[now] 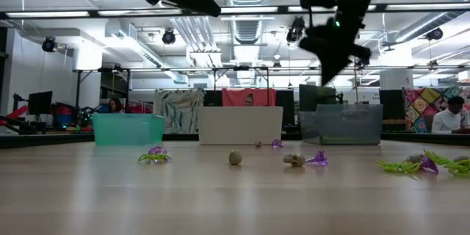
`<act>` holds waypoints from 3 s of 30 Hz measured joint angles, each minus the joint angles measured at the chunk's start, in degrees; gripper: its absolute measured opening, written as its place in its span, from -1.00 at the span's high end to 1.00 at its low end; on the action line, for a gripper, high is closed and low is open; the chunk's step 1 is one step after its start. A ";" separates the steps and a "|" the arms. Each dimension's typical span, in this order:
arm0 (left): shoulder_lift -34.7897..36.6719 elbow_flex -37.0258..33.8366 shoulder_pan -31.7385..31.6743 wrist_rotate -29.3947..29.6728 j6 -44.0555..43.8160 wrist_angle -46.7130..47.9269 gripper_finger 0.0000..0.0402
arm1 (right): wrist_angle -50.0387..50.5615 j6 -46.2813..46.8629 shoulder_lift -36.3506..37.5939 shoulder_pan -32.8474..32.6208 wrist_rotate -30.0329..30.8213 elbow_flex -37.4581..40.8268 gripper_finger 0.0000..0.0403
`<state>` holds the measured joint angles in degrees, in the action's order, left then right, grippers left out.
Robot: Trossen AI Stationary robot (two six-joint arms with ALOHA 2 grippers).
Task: Sort Halloween decoration
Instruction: Put the green spider toy into the black bin, then put the purple witch hat toy into the light blue bin
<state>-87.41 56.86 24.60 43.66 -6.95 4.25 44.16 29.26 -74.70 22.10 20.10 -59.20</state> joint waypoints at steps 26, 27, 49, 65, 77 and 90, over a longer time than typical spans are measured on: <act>-0.35 0.00 -0.04 0.96 0.03 0.35 1.00 | 4.46 -6.78 -6.42 12.44 -10.10 1.40 0.81; -0.35 0.00 -0.04 0.96 0.03 0.35 1.00 | 4.44 -6.78 -6.42 12.44 -10.09 1.40 0.76; -0.35 0.00 0.11 -9.12 -5.66 11.60 1.00 | 0.98 -6.64 9.33 0.79 -9.78 1.32 0.45; -0.51 0.00 0.11 -20.47 -5.81 20.43 1.00 | -18.47 -13.25 17.66 -32.11 -2.42 8.32 0.58; -0.57 -0.33 -1.52 -29.93 9.48 24.74 1.00 | -31.57 -16.41 12.18 -41.39 -2.03 14.70 0.63; -4.80 -4.87 -9.03 -37.81 14.75 13.84 0.94 | -39.87 -15.76 4.81 -41.35 -1.99 16.83 0.62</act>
<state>-92.21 51.99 15.57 5.85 7.80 18.09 4.30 13.50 -69.89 -19.25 18.11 -42.37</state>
